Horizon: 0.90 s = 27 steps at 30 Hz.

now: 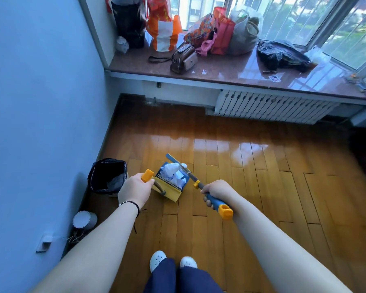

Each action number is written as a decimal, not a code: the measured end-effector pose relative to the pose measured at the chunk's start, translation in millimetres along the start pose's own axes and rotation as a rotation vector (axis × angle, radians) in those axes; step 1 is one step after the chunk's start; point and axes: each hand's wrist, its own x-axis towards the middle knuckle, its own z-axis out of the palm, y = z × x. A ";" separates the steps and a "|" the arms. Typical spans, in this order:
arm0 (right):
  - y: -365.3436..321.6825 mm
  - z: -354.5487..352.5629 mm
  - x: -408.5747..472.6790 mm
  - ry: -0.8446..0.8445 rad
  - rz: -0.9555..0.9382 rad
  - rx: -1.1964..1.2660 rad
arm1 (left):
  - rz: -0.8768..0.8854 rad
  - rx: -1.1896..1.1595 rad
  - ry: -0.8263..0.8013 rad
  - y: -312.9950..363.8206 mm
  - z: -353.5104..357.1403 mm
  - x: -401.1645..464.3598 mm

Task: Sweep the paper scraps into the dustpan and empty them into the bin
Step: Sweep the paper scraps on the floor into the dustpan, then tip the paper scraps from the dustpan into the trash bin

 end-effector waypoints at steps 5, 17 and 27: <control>10.8 0.2 -8.9 -0.014 0.000 0.067 | -0.084 -0.112 0.023 -6.2 6.3 -33.6; 26.7 51.4 -35.4 -0.007 -0.072 0.218 | -0.224 -0.316 0.150 -19.7 0.7 -105.8; 9.1 97.8 -86.1 -0.088 -0.034 0.294 | -0.345 -0.447 0.192 -55.9 -47.7 -132.1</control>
